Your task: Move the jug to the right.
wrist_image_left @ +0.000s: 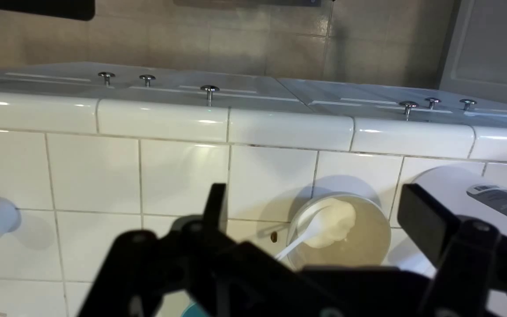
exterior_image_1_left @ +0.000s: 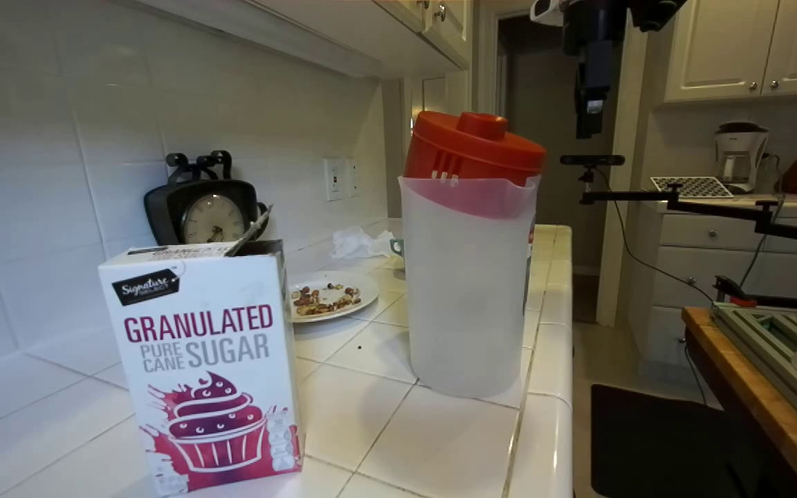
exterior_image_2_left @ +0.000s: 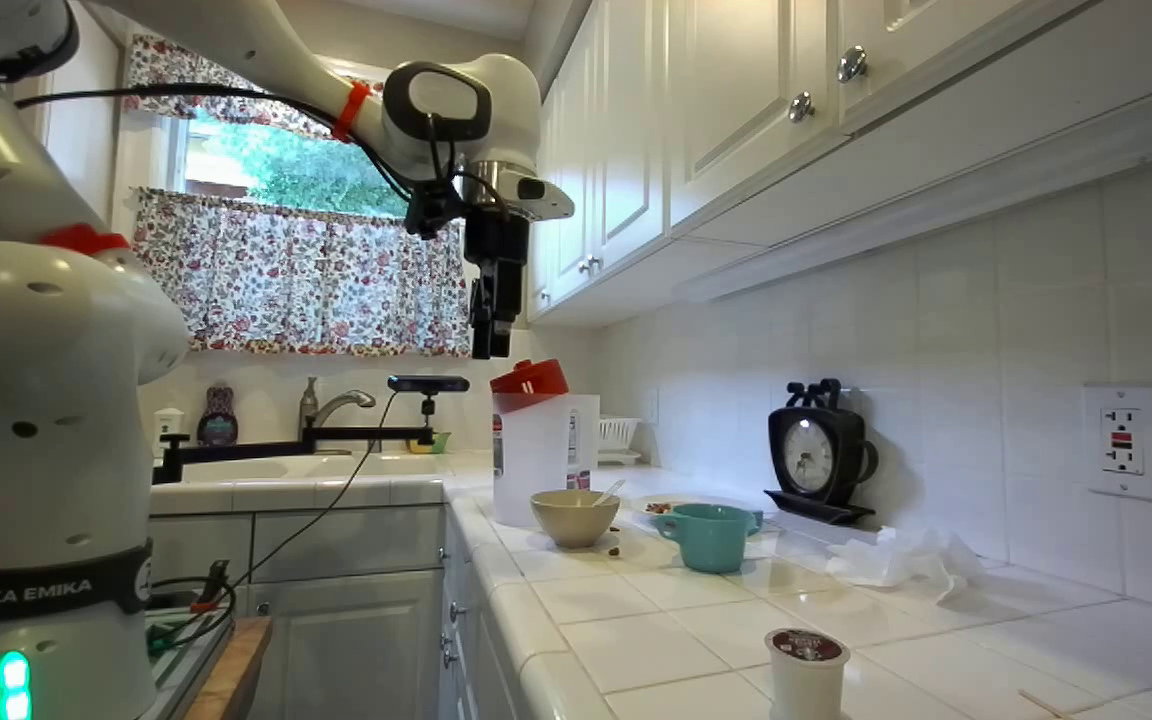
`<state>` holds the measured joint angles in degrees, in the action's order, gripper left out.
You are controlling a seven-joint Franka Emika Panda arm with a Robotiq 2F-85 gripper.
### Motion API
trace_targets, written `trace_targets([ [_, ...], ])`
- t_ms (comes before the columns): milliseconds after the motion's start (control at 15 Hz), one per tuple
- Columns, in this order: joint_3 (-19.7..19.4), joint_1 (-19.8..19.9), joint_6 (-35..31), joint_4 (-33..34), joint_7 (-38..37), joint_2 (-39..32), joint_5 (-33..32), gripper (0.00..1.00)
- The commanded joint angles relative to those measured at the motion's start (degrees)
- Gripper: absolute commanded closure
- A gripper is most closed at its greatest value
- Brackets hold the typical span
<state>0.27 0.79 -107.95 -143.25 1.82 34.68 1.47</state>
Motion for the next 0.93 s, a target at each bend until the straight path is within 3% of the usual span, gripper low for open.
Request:
trace_targets([
  [0, -0.3, -0.4, 0.1, 0.1, -0.2, 0.0, -0.2, 0.0],
  [133, -0.5, -0.6, -1.0, -0.3, 0.7, 0.2, -0.2, 0.0],
  [533, -7.1, -4.0, -16.3, -0.5, 17.6, -1.0, 2.9, 0.0],
  [733, -10.9, -7.5, -18.7, 1.0, 23.5, -4.6, 9.4, 0.0],
  [867, -11.3, -8.3, -18.5, 2.8, 22.5, -7.7, 13.7, 0.0],
])
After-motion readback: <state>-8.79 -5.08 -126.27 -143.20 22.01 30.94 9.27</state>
